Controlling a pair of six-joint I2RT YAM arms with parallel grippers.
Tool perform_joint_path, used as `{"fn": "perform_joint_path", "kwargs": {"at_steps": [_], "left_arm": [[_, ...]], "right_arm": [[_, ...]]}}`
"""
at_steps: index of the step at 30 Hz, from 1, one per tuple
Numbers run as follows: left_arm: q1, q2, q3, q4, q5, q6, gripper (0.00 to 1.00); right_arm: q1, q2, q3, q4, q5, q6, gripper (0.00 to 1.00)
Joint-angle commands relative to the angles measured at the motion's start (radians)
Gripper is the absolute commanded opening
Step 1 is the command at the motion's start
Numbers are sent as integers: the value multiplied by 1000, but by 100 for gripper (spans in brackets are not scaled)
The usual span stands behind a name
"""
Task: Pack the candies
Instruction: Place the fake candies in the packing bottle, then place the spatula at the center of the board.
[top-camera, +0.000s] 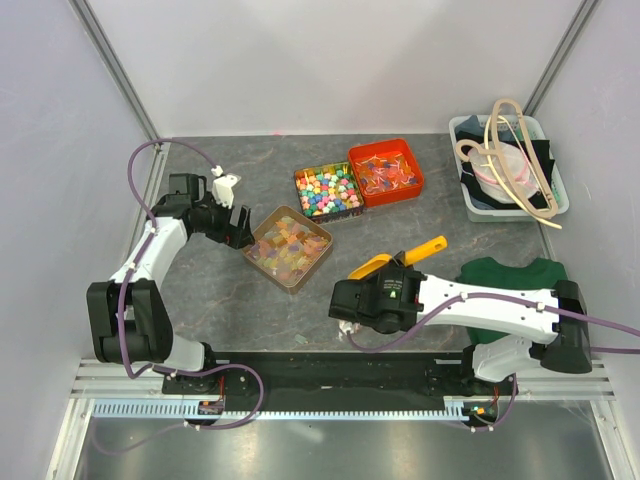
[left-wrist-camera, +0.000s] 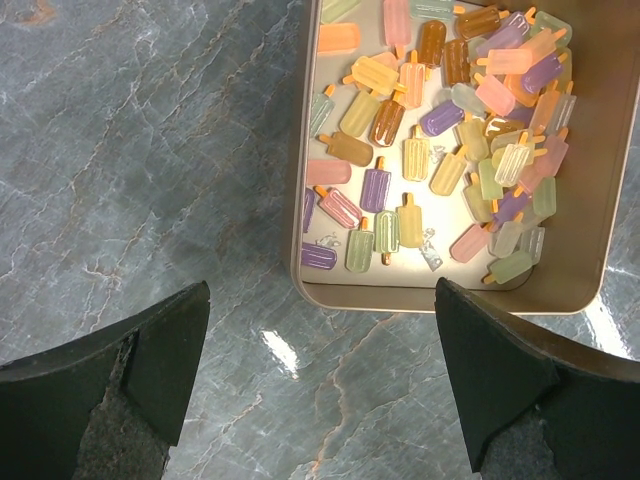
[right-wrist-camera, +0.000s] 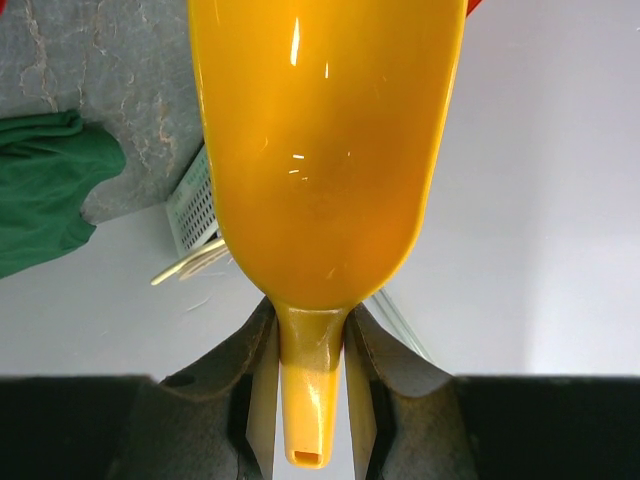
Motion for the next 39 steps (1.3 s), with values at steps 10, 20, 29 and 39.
{"fn": "perform_joint_path", "kwargs": {"at_steps": [10, 20, 29, 39], "left_arm": [[24, -15, -9, 71, 62, -14, 99], [24, 91, 30, 103, 105, -10, 99], [1, 83, 34, 115, 131, 9, 99], [-219, -93, -46, 131, 126, 82, 100]], "right_arm": [[-257, 124, 297, 304, -217, -142, 0], [-674, 264, 229, 491, -588, -47, 0], [-906, 298, 24, 637, -743, -47, 0], [-992, 422, -21, 707, -797, 17, 6]]}}
